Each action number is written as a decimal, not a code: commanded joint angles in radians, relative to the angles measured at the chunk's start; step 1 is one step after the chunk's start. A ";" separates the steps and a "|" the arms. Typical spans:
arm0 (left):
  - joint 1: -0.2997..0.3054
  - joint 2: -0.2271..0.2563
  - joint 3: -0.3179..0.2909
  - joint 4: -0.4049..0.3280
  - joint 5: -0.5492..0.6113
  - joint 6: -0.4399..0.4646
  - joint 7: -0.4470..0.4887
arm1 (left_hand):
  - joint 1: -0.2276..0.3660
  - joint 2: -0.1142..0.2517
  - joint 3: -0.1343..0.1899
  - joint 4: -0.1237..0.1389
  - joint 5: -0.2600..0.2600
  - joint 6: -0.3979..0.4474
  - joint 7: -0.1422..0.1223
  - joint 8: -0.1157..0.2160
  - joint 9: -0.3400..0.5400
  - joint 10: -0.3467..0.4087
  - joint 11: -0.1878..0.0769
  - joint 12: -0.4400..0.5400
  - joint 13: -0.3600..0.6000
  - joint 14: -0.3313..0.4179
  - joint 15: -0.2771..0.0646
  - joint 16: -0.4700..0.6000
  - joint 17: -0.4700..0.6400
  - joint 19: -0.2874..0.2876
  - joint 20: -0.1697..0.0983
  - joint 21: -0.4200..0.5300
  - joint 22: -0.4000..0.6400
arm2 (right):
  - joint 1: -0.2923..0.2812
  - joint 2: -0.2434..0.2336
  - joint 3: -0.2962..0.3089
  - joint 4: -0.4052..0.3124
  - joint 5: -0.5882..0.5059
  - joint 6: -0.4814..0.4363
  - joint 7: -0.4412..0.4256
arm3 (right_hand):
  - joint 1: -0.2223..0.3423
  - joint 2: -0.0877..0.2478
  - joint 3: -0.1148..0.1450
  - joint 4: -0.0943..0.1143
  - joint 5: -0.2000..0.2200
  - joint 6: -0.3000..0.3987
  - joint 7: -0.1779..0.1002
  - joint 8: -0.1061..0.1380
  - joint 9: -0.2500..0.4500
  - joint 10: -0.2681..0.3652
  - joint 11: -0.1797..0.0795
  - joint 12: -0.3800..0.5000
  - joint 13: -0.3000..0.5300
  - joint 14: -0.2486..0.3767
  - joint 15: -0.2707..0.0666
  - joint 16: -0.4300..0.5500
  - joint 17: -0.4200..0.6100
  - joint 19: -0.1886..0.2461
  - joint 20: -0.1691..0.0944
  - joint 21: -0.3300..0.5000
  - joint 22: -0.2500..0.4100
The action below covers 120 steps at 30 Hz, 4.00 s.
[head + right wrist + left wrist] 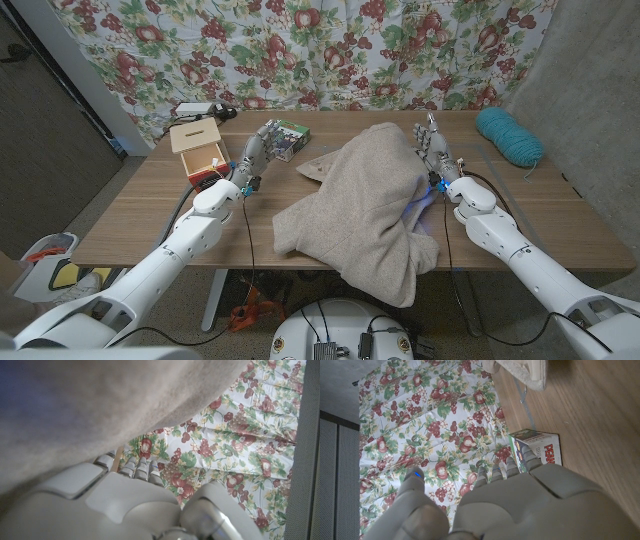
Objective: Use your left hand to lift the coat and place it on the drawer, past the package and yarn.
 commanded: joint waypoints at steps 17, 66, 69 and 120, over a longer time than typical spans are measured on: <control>0.010 0.016 0.023 -0.066 -0.001 0.038 -0.020 | 0.005 0.002 0.006 -0.002 0.007 -0.012 0.000 -0.001 0.002 -0.015 0.008 -0.002 0.003 -0.024 0.007 -0.001 0.001 -0.020 0.005 -0.001 0.001 | -0.006 -0.008 0.006 -0.012 -0.004 -0.002 -0.016 | 0.008 0.002 -0.001 0.003 0.002 0.006 0.000 0.004 0.005 0.008 -0.002 0.005 0.004 0.003 -0.002 0.005 0.004 0.008 -0.002 0.005 0.002; 0.020 0.089 0.057 -0.204 0.012 0.150 -0.040 | 0.007 0.007 0.010 -0.003 0.009 -0.017 0.008 0.001 0.002 -0.023 0.031 0.003 0.002 -0.027 0.033 0.008 0.002 0.022 0.007 0.018 0.006 | -0.023 -0.022 0.016 -0.032 -0.001 0.002 -0.018 | 0.008 0.002 -0.002 0.000 0.000 0.008 -0.001 0.004 0.005 0.008 -0.002 0.005 0.003 0.002 -0.003 0.005 0.004 0.004 -0.004 0.004 0.002; 0.022 0.092 0.061 -0.208 0.012 0.152 -0.046 | 0.007 0.007 0.010 -0.003 0.009 -0.016 0.009 0.002 0.002 -0.021 0.033 0.004 0.002 -0.027 0.033 0.008 0.002 0.024 -0.004 0.018 0.005 | -0.026 -0.026 0.015 -0.037 -0.006 0.002 -0.018 | 0.008 0.002 -0.003 0.000 0.000 0.007 -0.001 0.004 0.005 0.008 -0.002 0.005 0.003 0.002 -0.003 0.005 0.005 0.005 -0.003 0.004 0.002; -0.020 0.057 0.123 -0.180 0.000 0.125 -0.192 | 0.016 0.004 0.013 -0.008 0.009 -0.002 0.009 0.005 0.001 -0.003 0.030 0.012 0.002 0.010 0.098 0.013 0.001 0.056 -0.015 0.019 0.001 | -0.078 -0.040 0.019 -0.126 -0.033 -0.020 -0.097 | 0.009 0.003 -0.004 -0.003 -0.001 0.011 -0.001 0.005 0.005 0.015 0.002 0.007 0.003 0.002 -0.003 0.005 0.004 0.006 -0.015 0.004 0.001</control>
